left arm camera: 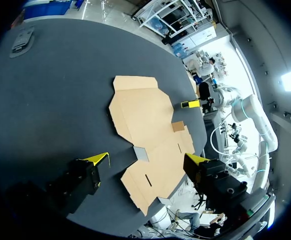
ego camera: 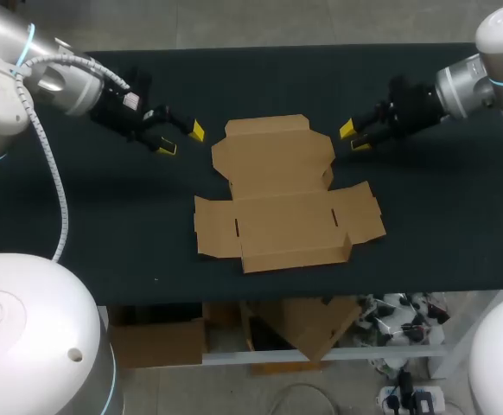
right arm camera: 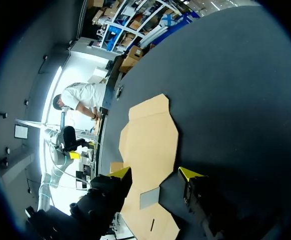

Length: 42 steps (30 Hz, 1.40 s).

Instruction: Assemble the packaging by folding the flat box into shape, placing the metal phone stand inside, and closing the box properly

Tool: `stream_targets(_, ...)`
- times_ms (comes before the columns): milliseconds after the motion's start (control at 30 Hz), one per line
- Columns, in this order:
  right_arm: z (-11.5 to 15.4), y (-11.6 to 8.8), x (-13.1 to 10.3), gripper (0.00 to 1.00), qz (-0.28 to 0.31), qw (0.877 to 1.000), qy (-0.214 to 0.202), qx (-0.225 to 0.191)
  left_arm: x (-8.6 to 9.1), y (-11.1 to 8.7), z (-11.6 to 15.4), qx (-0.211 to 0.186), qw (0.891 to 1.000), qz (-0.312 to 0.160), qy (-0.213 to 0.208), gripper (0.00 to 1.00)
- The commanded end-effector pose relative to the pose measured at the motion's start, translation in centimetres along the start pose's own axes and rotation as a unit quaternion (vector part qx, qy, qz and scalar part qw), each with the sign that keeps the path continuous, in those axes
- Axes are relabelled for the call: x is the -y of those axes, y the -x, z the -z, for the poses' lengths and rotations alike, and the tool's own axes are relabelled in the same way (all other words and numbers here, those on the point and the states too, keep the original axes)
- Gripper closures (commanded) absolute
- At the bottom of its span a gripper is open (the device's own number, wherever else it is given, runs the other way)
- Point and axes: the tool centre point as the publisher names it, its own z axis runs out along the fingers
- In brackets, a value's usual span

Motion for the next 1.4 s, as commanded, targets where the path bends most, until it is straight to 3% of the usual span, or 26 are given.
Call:
stream_targets(33,-0.8,0.2,-0.2,0.52,-0.004,1.0,0.0,-0.001,0.1,0.3,0.3,-0.002,1.0,-0.001,-0.001,0.0)
stream_targets(300,-1.8,0.7,-0.1,0.57,-0.026,0.999,0.002,0.021,0.0,0.6,0.6,-0.004,1.0,-0.001,-0.004,0.0)
stream_targets(700,-2.7,1.5,-0.3,0.61,-0.041,0.999,0.007,0.016,-0.3,0.9,1.0,-0.008,1.0,-0.002,-0.007,0.0)
stream_targets(1400,-4.4,2.5,-1.3,0.6,-0.062,0.998,0.01,0.003,-0.9,1.6,1.8,-0.011,1.0,-0.003,-0.018,0.0)
